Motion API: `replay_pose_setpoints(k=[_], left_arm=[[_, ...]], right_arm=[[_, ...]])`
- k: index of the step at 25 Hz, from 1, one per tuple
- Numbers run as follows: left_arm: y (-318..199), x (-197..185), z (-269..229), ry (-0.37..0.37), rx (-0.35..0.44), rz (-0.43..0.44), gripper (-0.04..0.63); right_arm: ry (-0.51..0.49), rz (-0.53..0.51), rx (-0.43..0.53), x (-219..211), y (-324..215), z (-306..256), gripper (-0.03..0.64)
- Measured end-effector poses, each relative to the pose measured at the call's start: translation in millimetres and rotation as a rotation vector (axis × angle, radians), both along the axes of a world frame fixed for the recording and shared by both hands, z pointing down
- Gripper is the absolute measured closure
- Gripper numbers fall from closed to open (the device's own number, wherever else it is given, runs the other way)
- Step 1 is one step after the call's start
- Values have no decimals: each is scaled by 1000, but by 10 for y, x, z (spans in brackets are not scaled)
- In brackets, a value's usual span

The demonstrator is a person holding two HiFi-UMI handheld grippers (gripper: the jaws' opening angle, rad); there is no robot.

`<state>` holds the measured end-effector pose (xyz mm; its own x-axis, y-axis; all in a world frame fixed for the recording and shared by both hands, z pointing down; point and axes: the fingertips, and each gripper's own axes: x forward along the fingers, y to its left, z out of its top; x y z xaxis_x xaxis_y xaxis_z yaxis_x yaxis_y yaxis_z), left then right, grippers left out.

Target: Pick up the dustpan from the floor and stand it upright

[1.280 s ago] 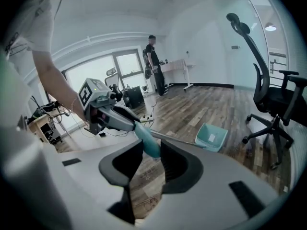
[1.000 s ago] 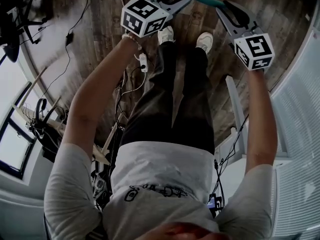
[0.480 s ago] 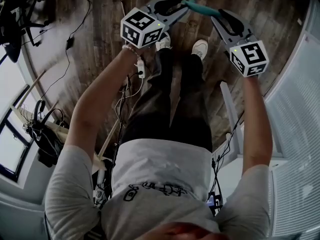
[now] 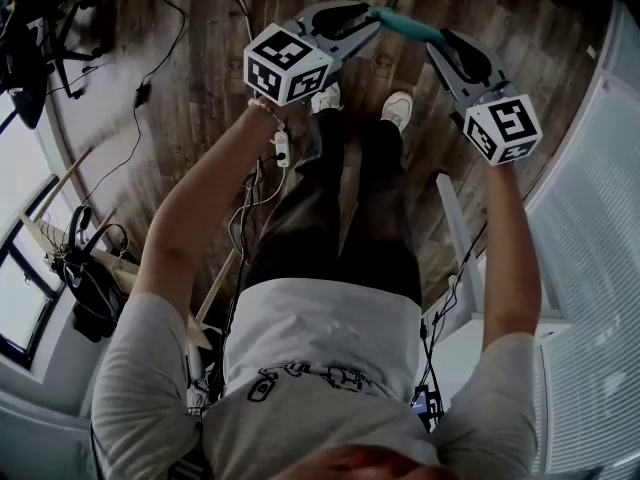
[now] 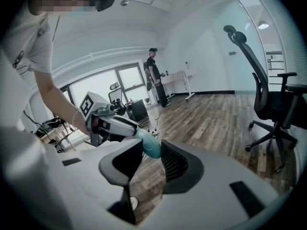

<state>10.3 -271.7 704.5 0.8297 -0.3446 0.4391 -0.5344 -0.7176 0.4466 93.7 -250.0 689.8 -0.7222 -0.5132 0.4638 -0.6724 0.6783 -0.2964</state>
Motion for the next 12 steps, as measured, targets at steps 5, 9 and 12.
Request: replay_pose_setpoints(k=[5,9,12], left_arm=[[-66,-9,-93,20,1,-15,495],[-84,-10,-155,33,1,-15,495],[-118,10,-193,39,6,-12,495]], right_arm=[[-12,9,8,-4,-72,-105,515],[-22,19,7,-4,-80,-169,515],[-27,30,8,17,-105,-209,515]])
